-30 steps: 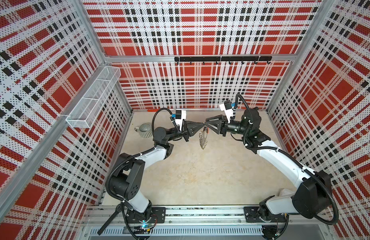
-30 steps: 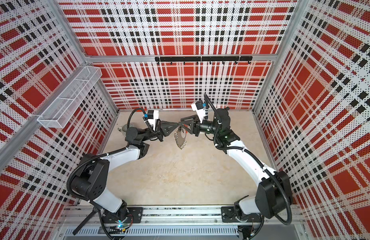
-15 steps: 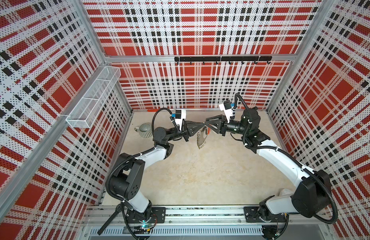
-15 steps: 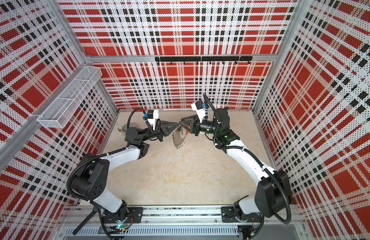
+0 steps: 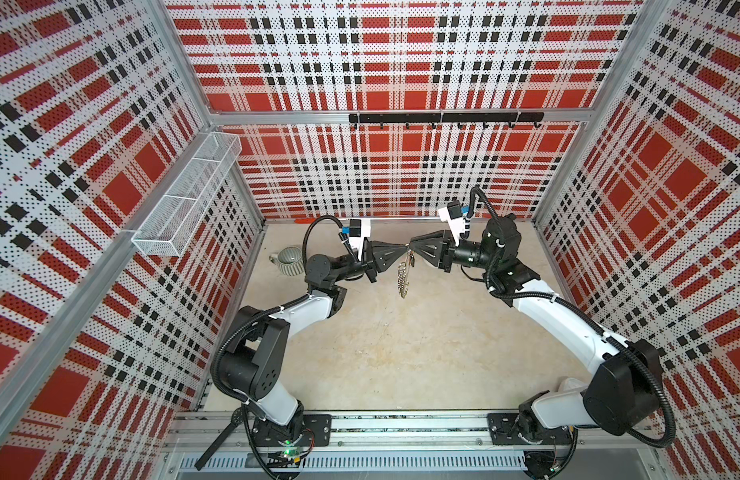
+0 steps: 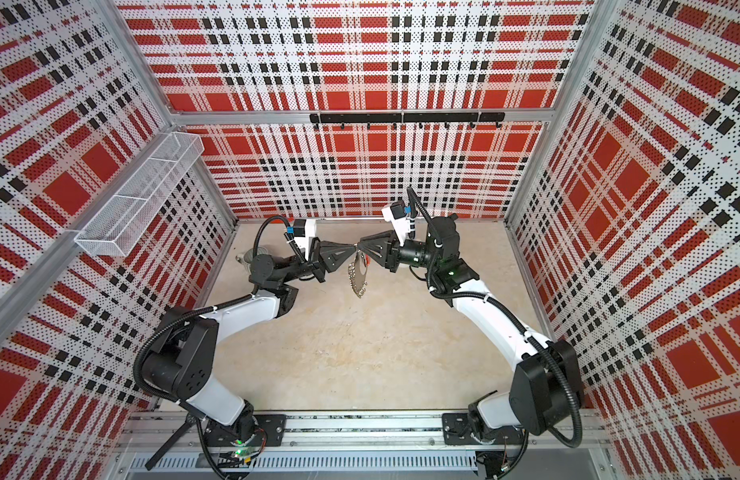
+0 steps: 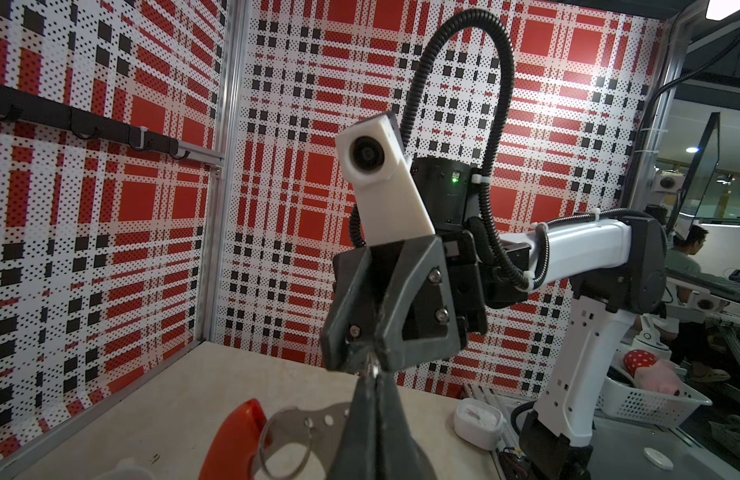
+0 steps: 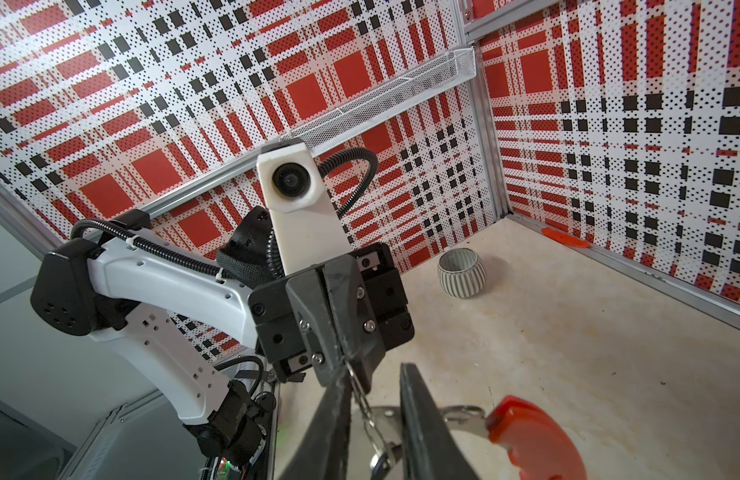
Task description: Put the keys on the keyring
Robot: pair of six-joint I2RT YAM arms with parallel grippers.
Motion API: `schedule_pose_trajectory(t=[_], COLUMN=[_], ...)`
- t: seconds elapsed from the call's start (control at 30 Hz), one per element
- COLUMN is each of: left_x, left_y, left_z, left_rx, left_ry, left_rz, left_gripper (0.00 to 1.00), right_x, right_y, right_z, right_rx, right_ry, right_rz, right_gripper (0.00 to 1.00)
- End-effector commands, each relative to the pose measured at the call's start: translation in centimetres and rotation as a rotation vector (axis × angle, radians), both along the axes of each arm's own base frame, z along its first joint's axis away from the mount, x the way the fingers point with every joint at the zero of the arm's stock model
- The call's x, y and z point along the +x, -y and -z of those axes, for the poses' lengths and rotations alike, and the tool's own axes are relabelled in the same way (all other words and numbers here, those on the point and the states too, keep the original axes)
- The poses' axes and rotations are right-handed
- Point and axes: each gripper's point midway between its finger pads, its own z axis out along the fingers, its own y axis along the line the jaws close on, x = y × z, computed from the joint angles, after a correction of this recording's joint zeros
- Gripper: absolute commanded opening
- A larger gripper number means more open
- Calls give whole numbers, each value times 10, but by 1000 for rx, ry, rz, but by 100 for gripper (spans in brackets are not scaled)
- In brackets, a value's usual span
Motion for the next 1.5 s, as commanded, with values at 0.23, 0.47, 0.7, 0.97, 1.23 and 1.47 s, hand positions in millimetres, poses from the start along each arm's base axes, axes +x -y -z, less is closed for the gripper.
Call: schedule_pose_trajectory(t=[0.23,0.47,0.7,0.97,1.23,1.47], left_x=[-4,-3,-4,8,42,39], left_y=[-6,-7,-5,-12,-4,3], left_z=[-22,-22,-15,19,80,92], left_rx=[-46,-47,-30,135,652,768], left_ry=[89,87,92,205,308,361], left_rz=[-13,-16,-8,-152,-279,-177], left_gripper=[0,0,0,25,37,32], right_x=[-3,-4,-3,22,36,29], right_y=[-4,-4,-3,6,7,-1], right_z=[9,6,6,29,53,52], right_rx=[-4,-2,-12,-262,-483,-491], right_ry=[-5,2,15,101,202,241], right_rz=[-32,-35,-24,181,322,299], right_gripper=[31,17,0,0,0,0])
